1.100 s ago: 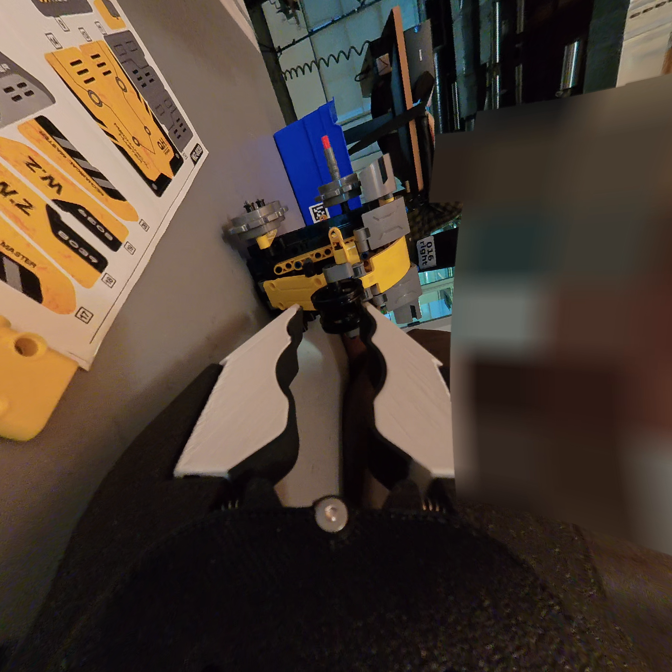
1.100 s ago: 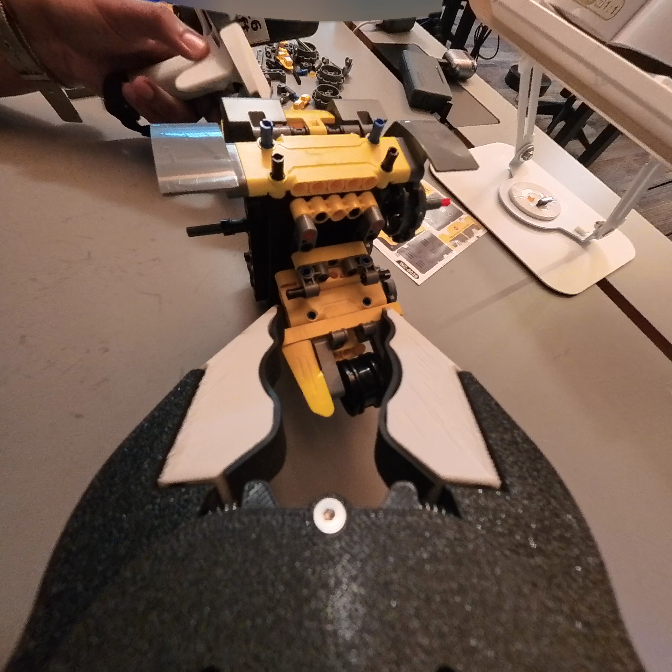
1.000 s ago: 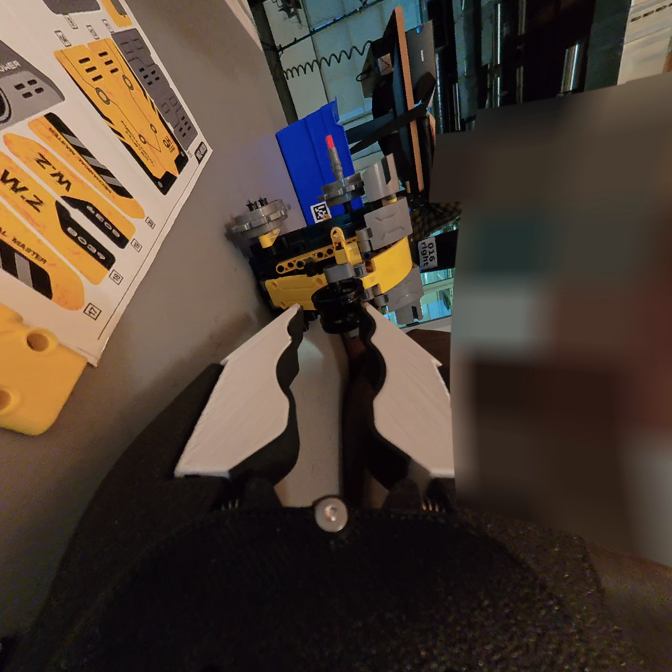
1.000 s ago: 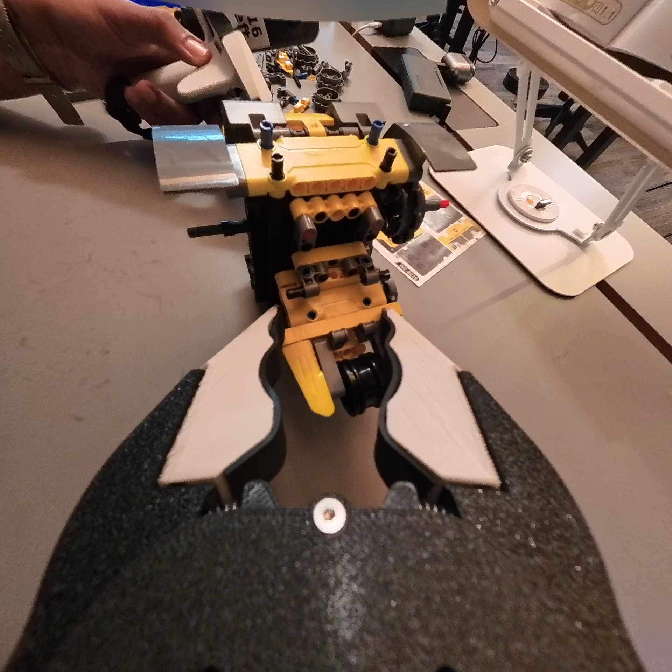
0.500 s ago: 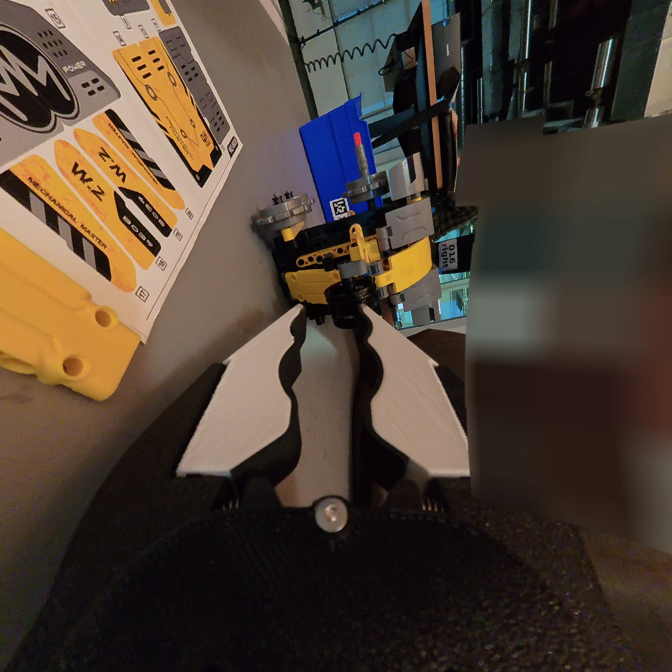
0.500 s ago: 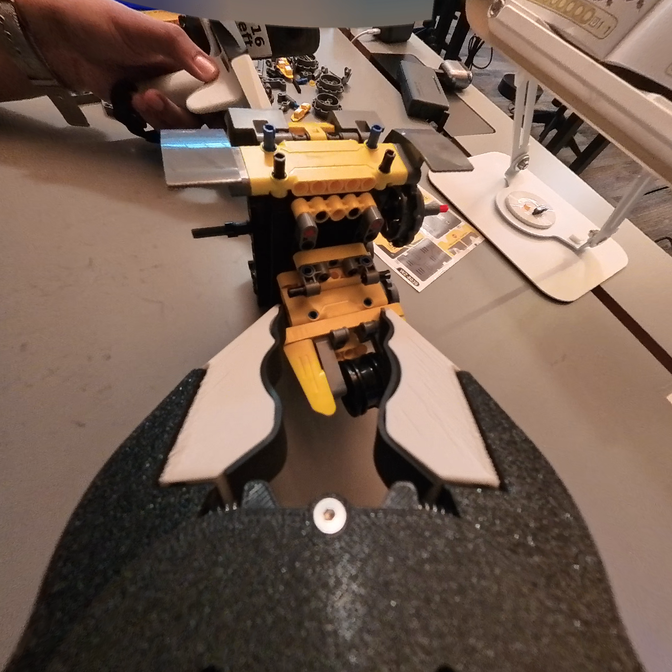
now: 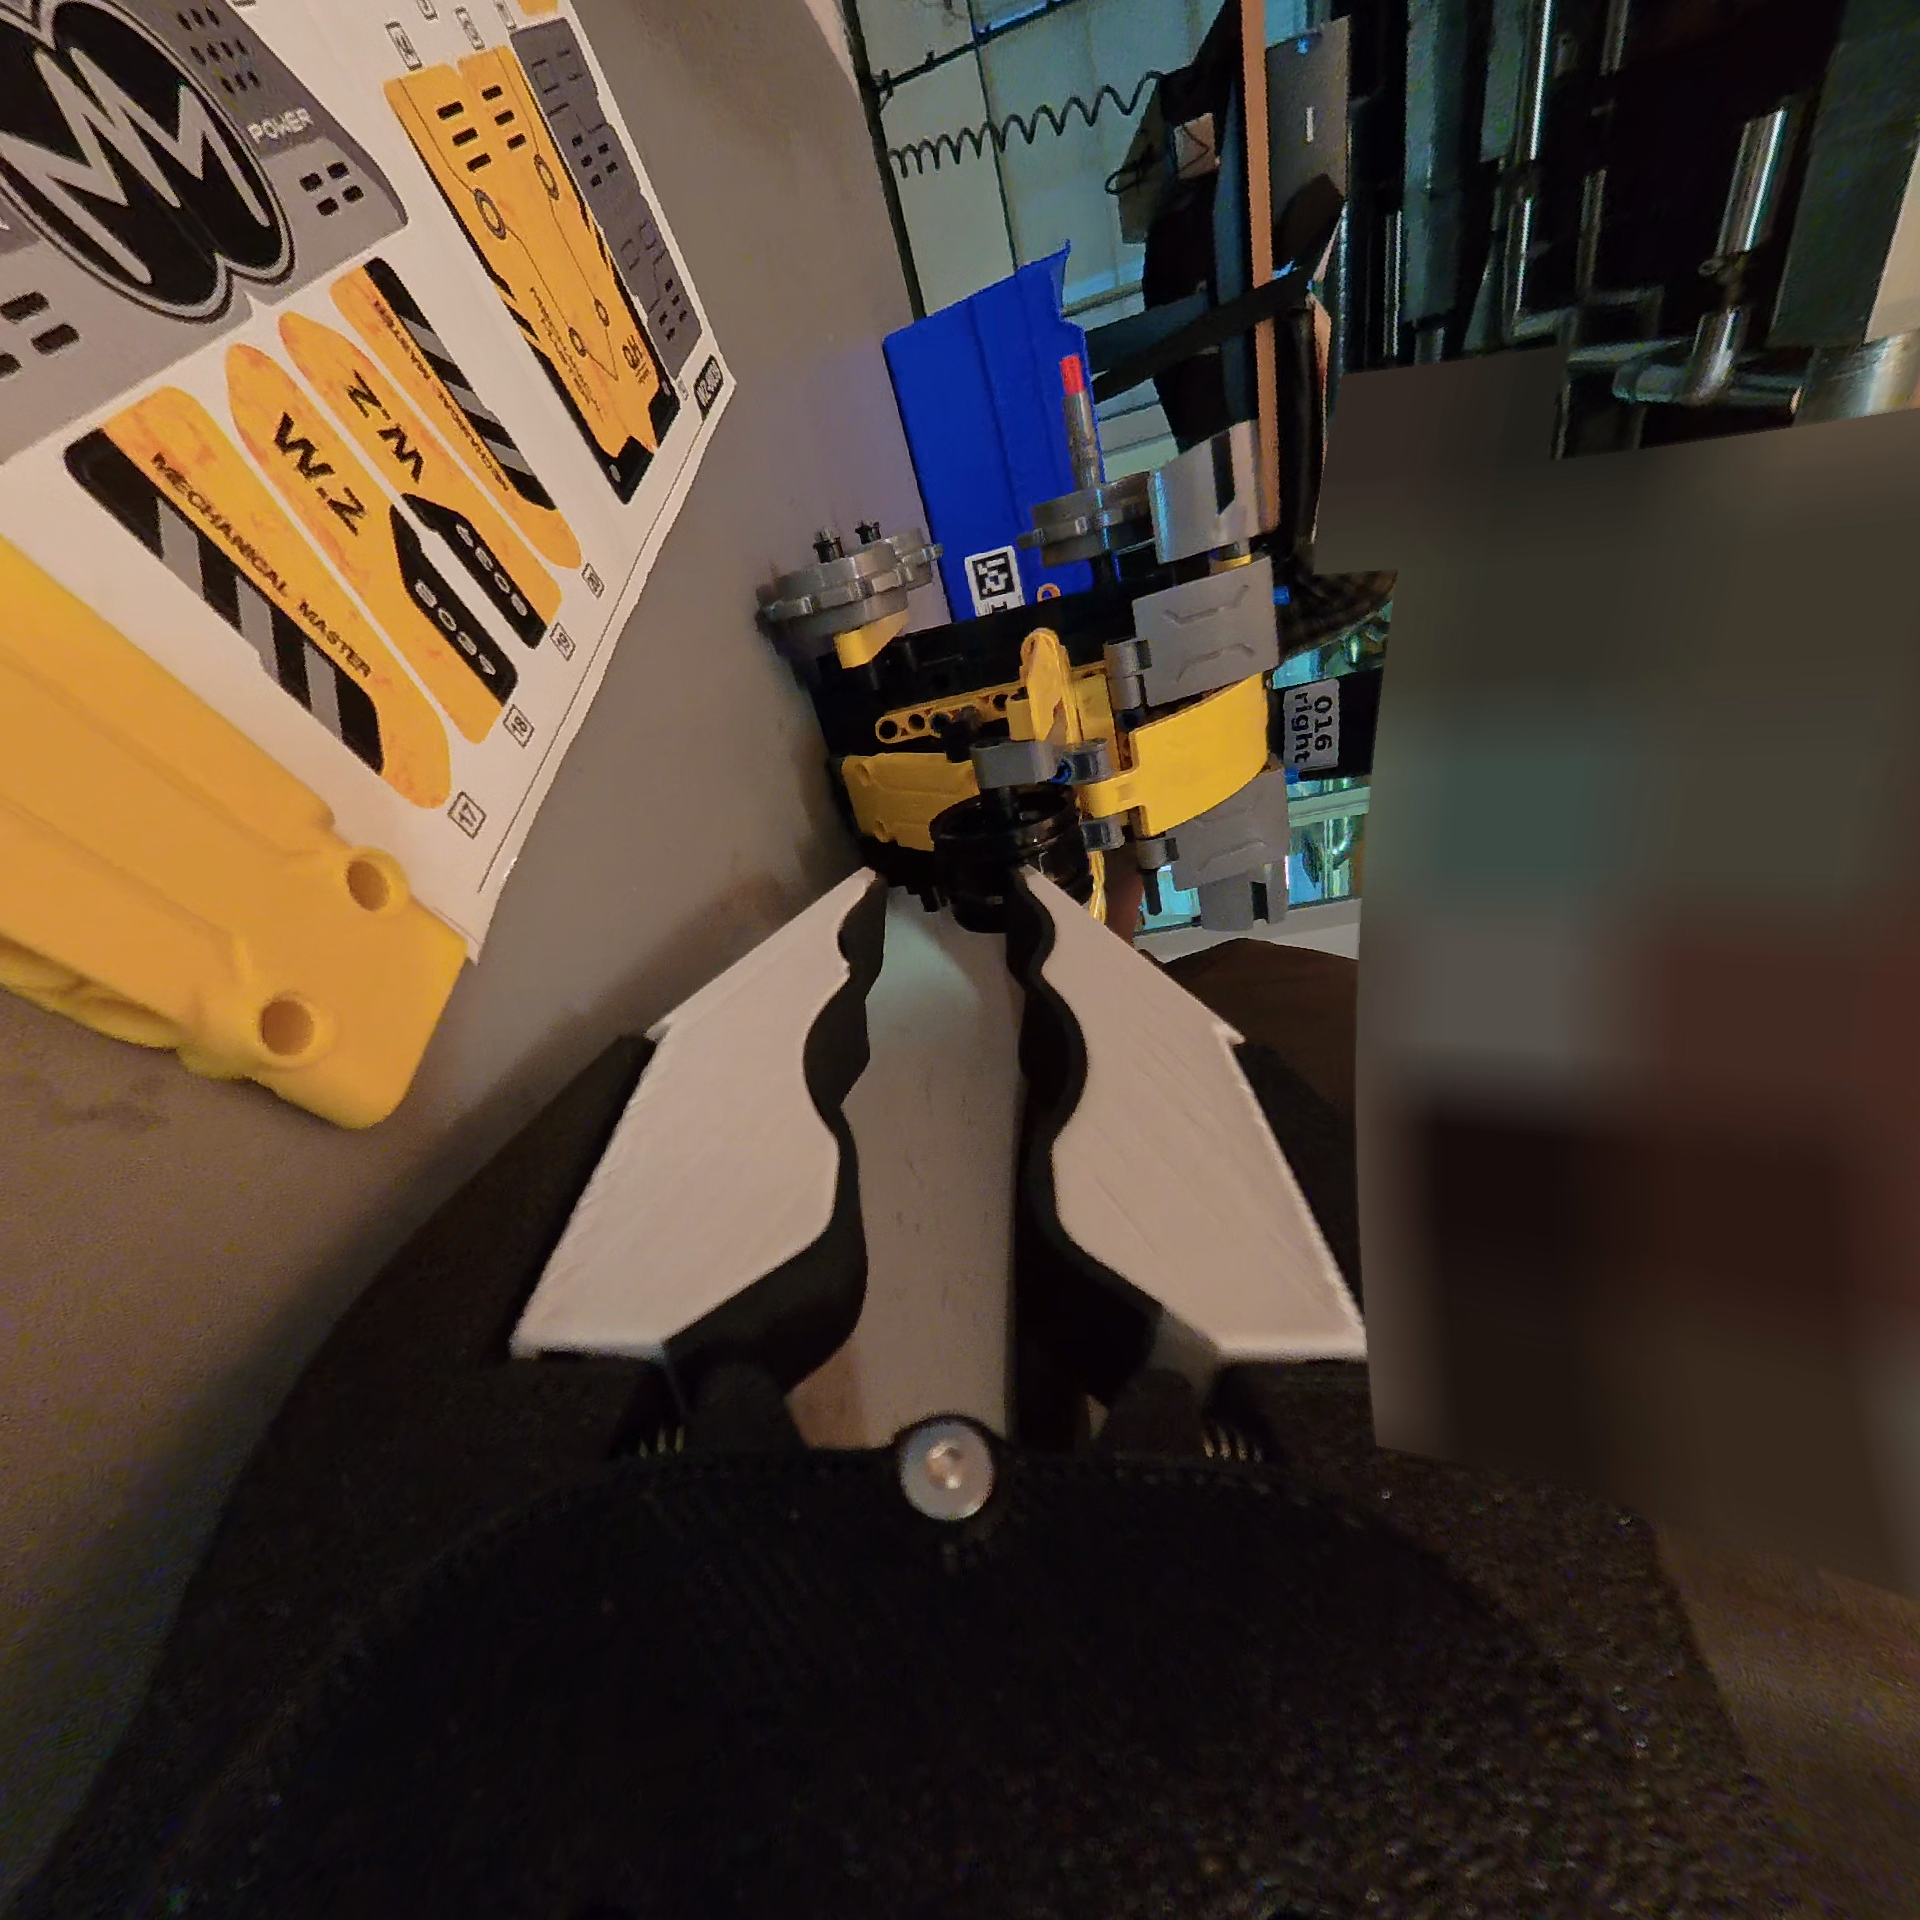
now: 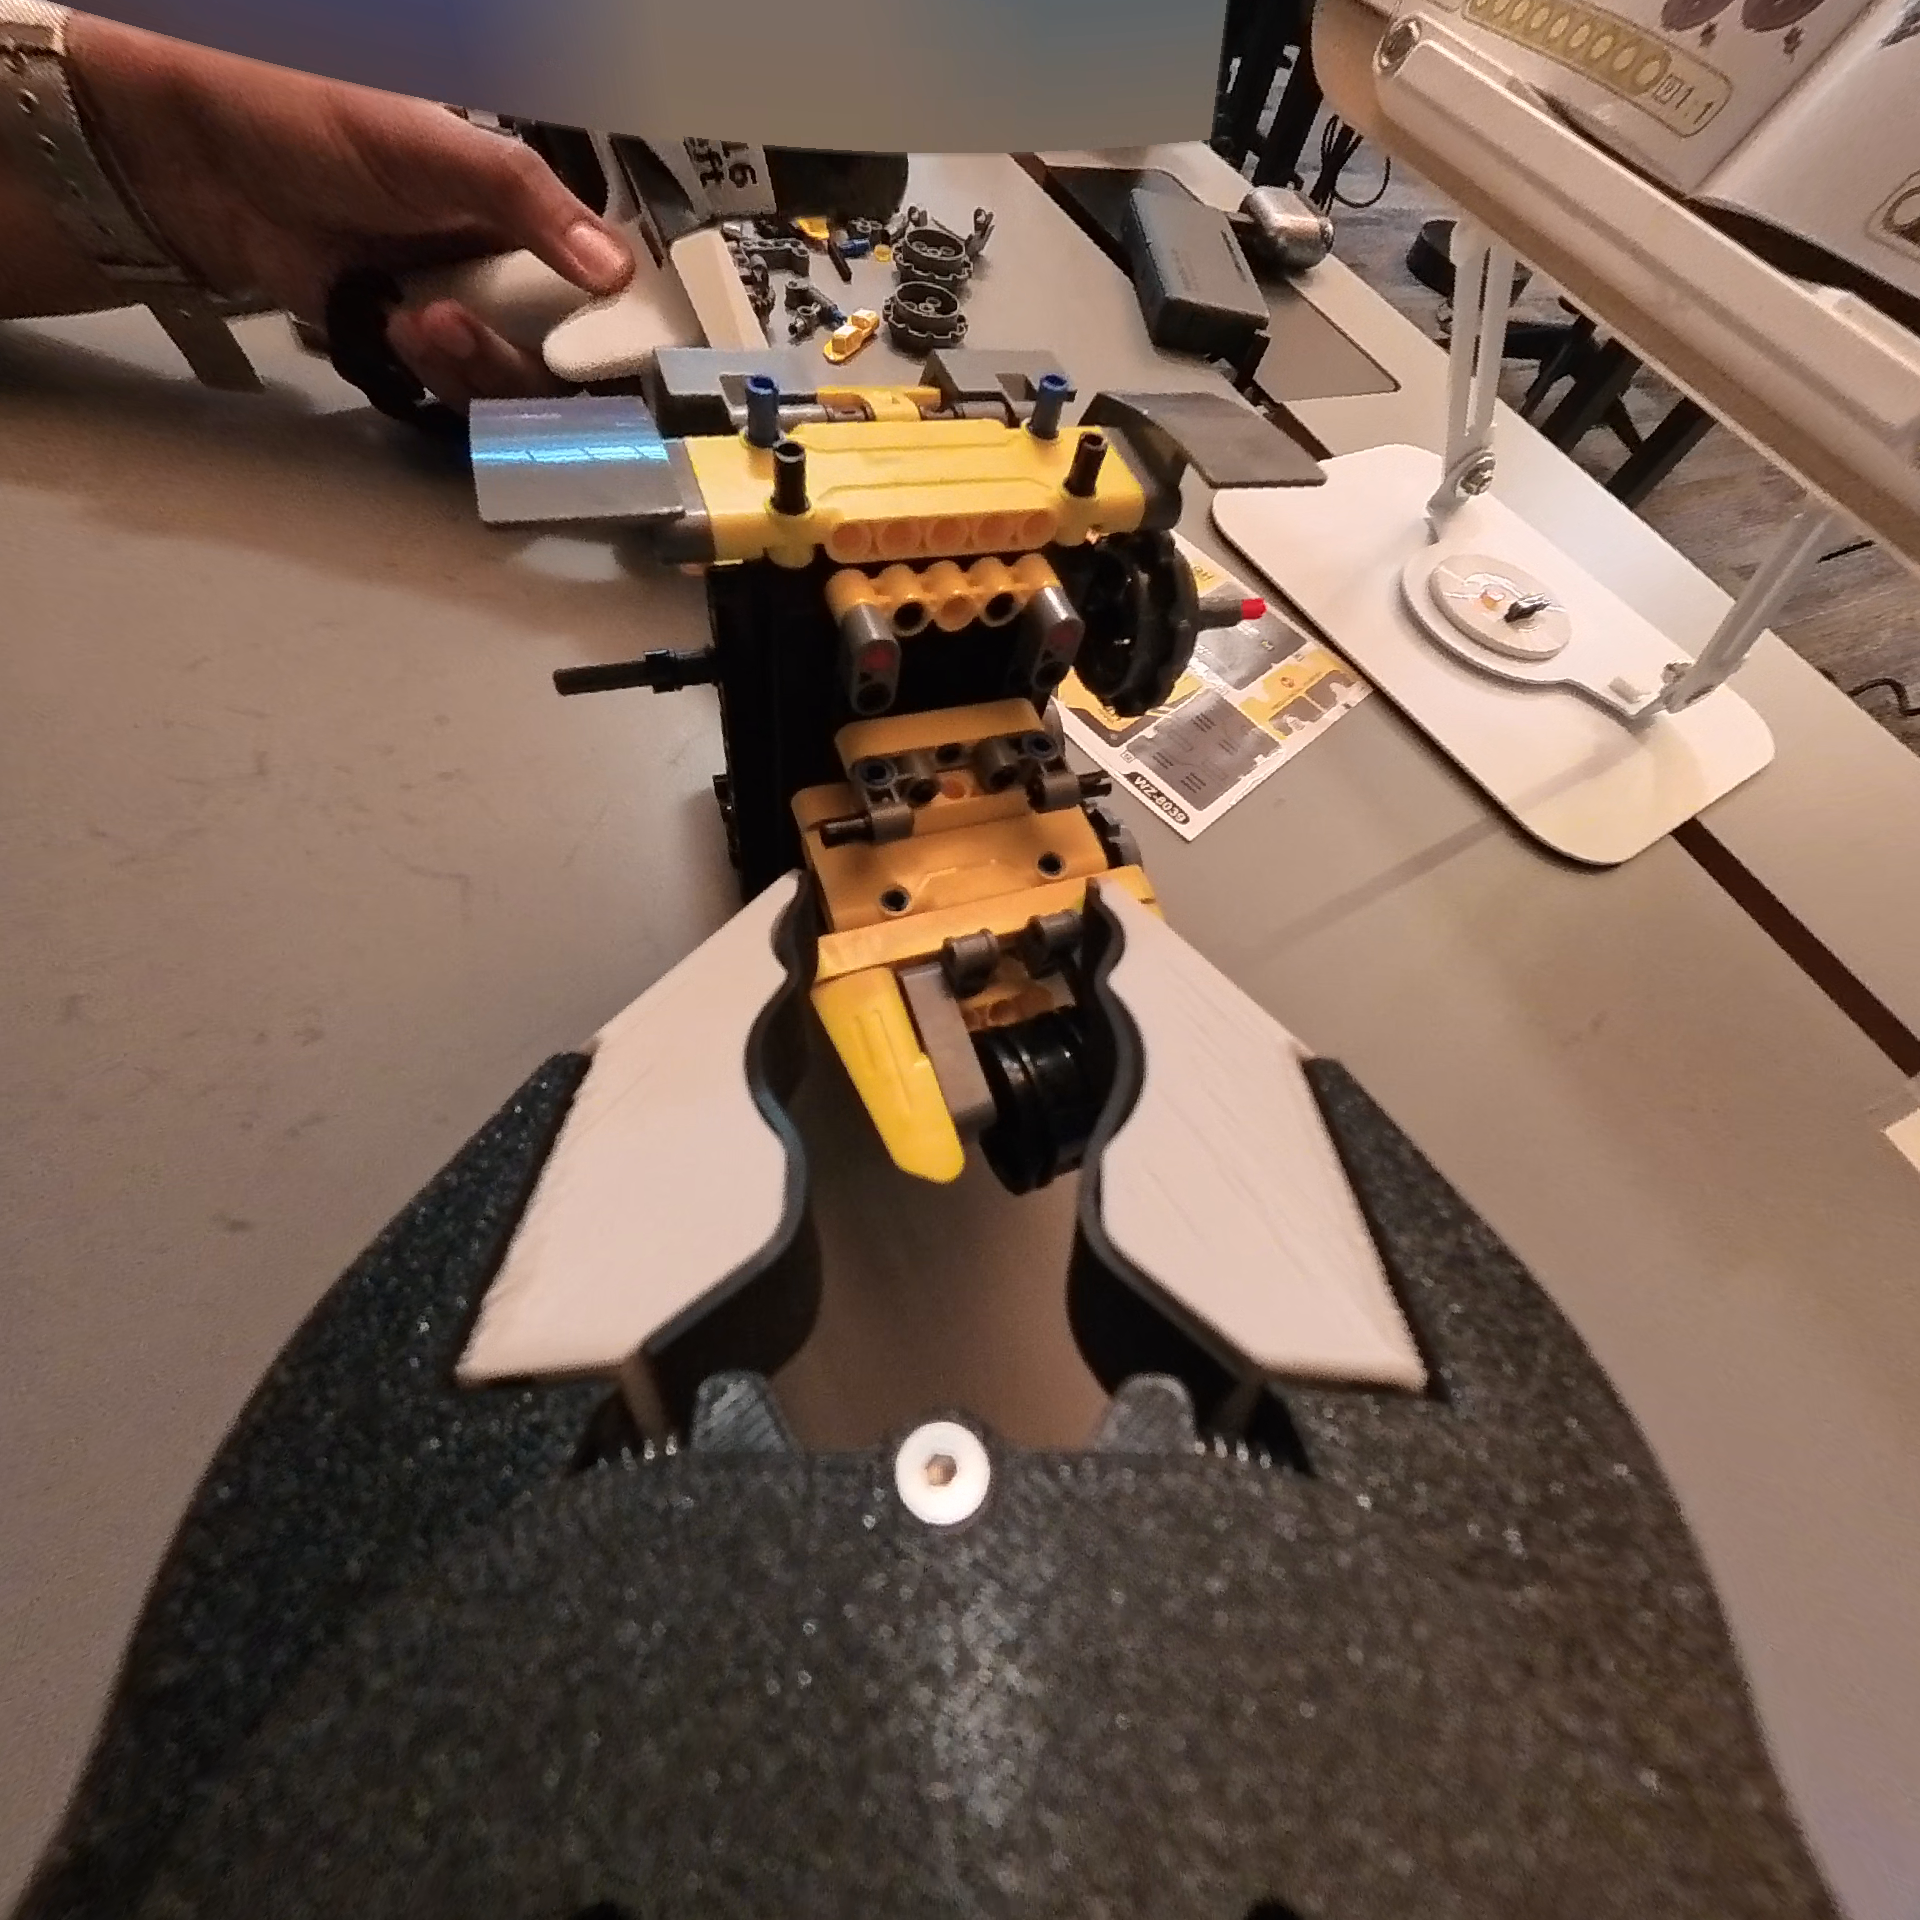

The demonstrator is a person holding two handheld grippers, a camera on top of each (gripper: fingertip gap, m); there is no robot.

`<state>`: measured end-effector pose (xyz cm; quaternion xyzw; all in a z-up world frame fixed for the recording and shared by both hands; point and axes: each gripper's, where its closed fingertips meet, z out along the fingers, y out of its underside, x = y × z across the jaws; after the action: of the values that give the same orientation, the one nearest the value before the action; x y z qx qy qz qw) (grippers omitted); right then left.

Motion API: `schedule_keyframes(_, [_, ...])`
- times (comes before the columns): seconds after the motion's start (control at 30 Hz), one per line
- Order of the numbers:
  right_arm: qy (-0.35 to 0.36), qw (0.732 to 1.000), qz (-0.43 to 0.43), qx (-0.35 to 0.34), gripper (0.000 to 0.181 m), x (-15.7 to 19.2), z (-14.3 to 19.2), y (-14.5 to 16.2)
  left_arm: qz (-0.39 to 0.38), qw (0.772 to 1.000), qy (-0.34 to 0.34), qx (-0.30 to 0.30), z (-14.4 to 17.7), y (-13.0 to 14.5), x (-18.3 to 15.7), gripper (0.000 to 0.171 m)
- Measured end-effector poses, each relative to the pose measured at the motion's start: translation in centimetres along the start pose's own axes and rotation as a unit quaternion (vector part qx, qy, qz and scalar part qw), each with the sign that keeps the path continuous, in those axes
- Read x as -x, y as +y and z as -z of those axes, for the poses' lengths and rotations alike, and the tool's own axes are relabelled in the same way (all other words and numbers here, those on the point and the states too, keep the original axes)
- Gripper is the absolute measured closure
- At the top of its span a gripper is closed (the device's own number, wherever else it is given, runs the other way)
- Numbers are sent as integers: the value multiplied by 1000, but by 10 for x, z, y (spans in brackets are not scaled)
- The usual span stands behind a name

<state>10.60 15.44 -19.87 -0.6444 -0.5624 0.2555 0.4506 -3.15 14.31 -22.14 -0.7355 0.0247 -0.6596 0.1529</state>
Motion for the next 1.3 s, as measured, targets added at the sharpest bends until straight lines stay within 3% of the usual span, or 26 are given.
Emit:
schedule_keyframes(0.7, [2, 1000, -3, 1, 131, 0, 0, 0, 9, 1000, 4, 0, -1, 1, 2, 154])
schedule_keyframes(0.97, [-1, 1000, -8, 3, 131, -1, 0, 1, -25, 999, 18, -13, -1, -4, -14, 165])
schedule_keyframes(1.17, [-4, 1000, -9, 2, 131, -2, 1, 3, -42, 999, 15, -12, -2, -4, -19, 157])
schedule_keyframes(1.3, [-4, 1000, 10, -1, 131, 0, 1, 1, -28, 999, 36, -21, -4, -5, -21, 127])
